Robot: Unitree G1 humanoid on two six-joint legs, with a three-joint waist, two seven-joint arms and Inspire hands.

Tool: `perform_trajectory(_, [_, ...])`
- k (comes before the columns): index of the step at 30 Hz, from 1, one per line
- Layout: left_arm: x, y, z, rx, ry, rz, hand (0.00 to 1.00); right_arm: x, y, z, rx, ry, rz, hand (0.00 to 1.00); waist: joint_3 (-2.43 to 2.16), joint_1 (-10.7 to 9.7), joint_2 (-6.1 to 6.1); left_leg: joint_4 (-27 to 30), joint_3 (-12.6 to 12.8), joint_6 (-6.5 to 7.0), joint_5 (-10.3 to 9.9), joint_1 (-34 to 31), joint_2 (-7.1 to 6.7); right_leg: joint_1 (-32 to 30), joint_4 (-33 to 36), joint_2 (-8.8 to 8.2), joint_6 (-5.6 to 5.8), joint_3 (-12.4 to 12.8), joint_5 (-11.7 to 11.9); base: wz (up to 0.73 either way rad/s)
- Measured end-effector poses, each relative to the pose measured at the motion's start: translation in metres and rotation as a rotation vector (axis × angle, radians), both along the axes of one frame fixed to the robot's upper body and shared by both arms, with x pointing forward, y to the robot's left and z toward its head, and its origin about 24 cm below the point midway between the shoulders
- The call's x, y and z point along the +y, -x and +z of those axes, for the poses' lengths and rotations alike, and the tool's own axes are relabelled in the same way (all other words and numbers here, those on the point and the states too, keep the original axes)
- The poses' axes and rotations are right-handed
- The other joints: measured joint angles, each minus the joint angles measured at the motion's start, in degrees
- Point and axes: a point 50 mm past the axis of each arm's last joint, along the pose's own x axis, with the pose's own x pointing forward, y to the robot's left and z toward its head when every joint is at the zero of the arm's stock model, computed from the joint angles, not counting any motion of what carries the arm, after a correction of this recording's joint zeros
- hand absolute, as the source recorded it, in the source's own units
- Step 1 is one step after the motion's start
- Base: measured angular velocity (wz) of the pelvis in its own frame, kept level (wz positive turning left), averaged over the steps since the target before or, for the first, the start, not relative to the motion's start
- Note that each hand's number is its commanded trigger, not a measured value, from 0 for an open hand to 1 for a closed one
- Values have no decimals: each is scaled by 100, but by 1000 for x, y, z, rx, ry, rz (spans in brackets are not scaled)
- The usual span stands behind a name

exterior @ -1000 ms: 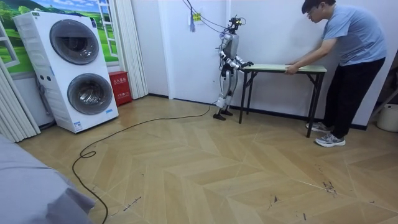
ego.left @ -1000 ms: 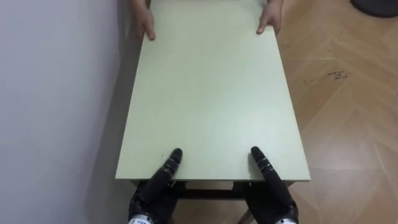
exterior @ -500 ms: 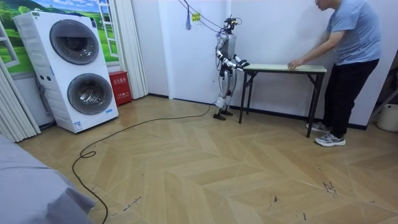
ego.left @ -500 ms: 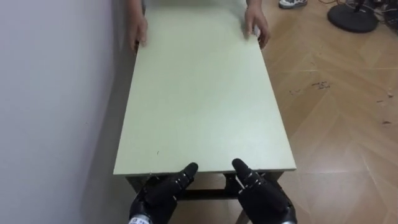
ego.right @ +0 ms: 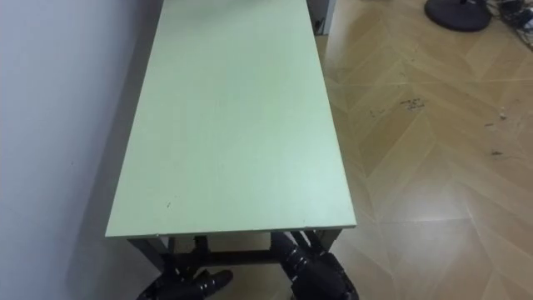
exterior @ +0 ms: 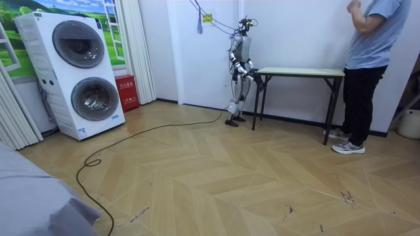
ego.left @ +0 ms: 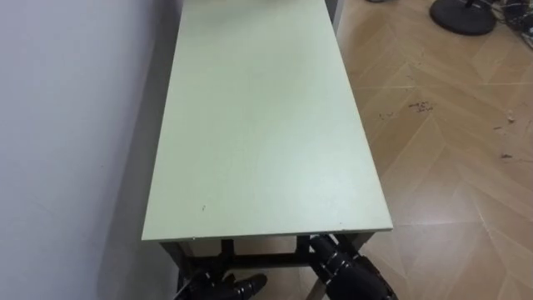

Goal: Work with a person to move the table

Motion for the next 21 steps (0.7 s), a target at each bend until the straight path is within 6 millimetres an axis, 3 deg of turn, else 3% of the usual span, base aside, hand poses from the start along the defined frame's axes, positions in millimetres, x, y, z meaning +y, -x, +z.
perform_trajectory(6, [18, 20, -14, 89, -125, -51, 0, -17, 21, -27, 160, 253, 168, 0, -15, 9, 9, -2, 8, -7, -5, -3, -1, 12, -35, 0, -6, -23, 4, 0])
perform_trajectory(9, [29, 32, -21, 146, -198, -68, 0, -27, 35, -39, 260, 342, 212, 0, -17, 5, 4, -4, -1, -11, -7, 18, 6, 35, -36, -4, -7, -170, 4, -1])
perform_trajectory(13, [42, 48, -27, 218, -264, -23, 0, -40, 55, -49, 382, 433, 207, 0, -39, 9, -23, -6, 5, -23, -15, 54, 15, 36, -31, -4, -13, -243, 8, 0])
perform_trajectory(21, [57, 74, -35, 357, -379, 38, 0, -55, 88, -60, 589, 515, 165, 0, -41, 3, -38, -26, 19, -24, -16, 101, 16, 97, -38, -6, -14, -313, 9, -1])
